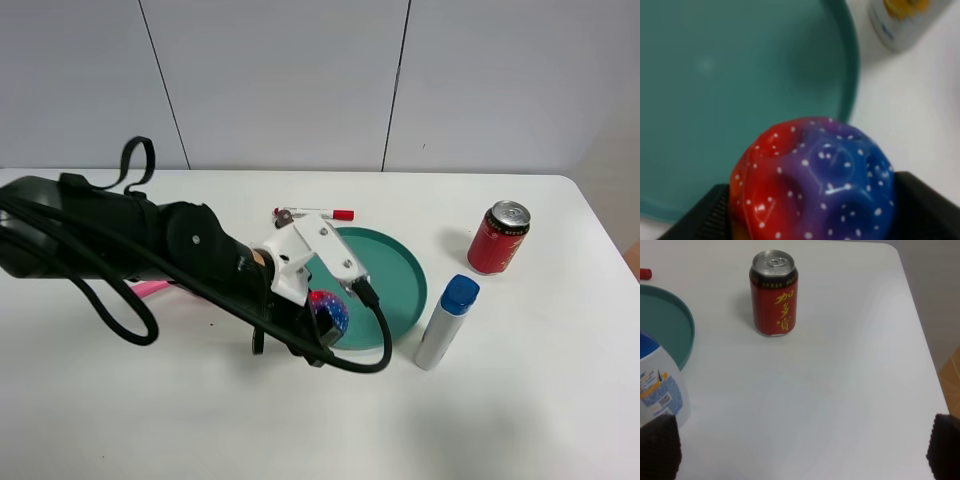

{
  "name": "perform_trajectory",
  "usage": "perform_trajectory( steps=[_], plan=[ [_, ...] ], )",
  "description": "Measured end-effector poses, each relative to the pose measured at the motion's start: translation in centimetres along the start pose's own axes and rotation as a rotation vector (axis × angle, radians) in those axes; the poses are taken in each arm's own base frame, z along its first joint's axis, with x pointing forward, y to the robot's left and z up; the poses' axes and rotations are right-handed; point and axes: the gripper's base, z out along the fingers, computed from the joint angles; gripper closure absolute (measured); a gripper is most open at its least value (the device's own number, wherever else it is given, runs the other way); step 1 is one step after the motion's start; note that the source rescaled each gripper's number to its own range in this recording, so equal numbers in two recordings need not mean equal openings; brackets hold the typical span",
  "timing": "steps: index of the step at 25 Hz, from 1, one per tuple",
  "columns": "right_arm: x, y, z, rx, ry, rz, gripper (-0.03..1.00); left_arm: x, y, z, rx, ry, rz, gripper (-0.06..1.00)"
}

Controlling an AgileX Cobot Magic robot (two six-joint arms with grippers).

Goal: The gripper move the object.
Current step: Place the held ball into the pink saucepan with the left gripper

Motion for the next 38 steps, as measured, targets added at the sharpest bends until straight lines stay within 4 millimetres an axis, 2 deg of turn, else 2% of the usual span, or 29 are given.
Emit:
perform_trajectory(
  steps=[4,9,12,17,20,30,38],
  plan=[
    [0.0,0.0,0.0,0.0,0.0,0.0,-0.03,-1.1,2.9,-2.6,-0.101,-0.098,-0.016,0.94],
    [0.0,0.0,0.0,0.0,0.0,0.0,-0.03,-1.7,8.1,-5.0,-0.235,-0.145,-0.036,0.94],
    [0.0,0.0,0.0,0.0,0.0,0.0,-0.03,-1.0,11.1,-6.1,-0.304,-0.133,-0.061,0.94],
    [0.0,0.0,0.0,0.0,0.0,0.0,-0.03,1.2,15.2,-7.4,-0.389,-0.094,-0.151,0.94],
    [0.0,0.0,0.0,0.0,0.0,0.0,-0.03,2.4,15.7,-6.8,-0.344,-0.025,-0.187,0.94],
    [0.0,0.0,0.0,0.0,0.0,0.0,-0.03,4.4,15.7,-4.0,-0.255,0.109,-0.202,0.94],
    [0.0,0.0,0.0,0.0,0.0,0.0,-0.03,5.3,15.8,-2.8,-0.236,0.149,-0.209,0.94]
  ],
)
